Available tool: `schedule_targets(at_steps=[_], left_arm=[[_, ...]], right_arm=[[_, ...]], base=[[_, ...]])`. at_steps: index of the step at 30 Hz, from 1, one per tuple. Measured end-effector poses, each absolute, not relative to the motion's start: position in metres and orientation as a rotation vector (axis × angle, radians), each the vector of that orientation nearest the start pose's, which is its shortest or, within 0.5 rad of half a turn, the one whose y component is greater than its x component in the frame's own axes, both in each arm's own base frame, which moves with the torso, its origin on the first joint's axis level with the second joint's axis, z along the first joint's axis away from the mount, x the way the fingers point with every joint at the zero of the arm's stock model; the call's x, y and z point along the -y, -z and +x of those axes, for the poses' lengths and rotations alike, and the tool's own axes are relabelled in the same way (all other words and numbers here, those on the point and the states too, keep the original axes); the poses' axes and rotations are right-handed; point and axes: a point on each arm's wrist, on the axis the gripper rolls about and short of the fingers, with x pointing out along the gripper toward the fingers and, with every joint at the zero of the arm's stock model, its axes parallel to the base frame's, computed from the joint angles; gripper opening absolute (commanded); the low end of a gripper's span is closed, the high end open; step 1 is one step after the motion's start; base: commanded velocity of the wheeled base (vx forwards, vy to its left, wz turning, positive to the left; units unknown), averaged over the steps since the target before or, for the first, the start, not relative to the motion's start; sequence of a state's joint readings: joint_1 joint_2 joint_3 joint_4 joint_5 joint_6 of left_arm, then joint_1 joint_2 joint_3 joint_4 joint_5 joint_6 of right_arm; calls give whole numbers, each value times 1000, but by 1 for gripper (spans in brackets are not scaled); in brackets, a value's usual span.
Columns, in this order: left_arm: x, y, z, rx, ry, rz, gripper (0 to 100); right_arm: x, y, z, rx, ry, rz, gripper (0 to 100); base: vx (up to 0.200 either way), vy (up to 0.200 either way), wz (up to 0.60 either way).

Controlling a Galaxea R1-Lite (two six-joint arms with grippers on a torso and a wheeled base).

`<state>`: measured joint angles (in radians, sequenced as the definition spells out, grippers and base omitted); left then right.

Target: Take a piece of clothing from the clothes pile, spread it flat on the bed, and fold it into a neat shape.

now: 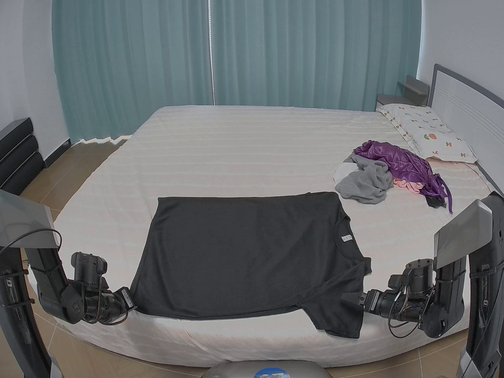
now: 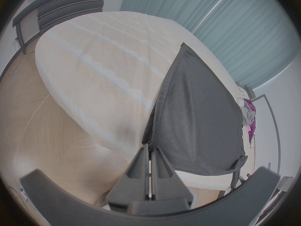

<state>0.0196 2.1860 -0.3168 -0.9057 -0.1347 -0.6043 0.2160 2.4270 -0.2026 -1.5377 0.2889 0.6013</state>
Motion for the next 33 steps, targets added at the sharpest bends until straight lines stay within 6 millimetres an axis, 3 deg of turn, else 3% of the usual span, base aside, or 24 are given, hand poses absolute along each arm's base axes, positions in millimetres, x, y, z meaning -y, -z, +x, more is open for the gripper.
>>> schedule_targets(at_steps=[19,20,33], left_arm=[[-2,28,252,-966,-188,-630,0],[-2,28,252,-966,-188,-630,0],[-2,28,252,-967,-188,-630,0]], right_arm=[[-65,63,262,-804,-249,578,100],[-65,64,263,-804,-249,578,0],[-61,64,261,-803,-213,576,0]], base=[[0,0,0],[0,0,0],[0,0,0]])
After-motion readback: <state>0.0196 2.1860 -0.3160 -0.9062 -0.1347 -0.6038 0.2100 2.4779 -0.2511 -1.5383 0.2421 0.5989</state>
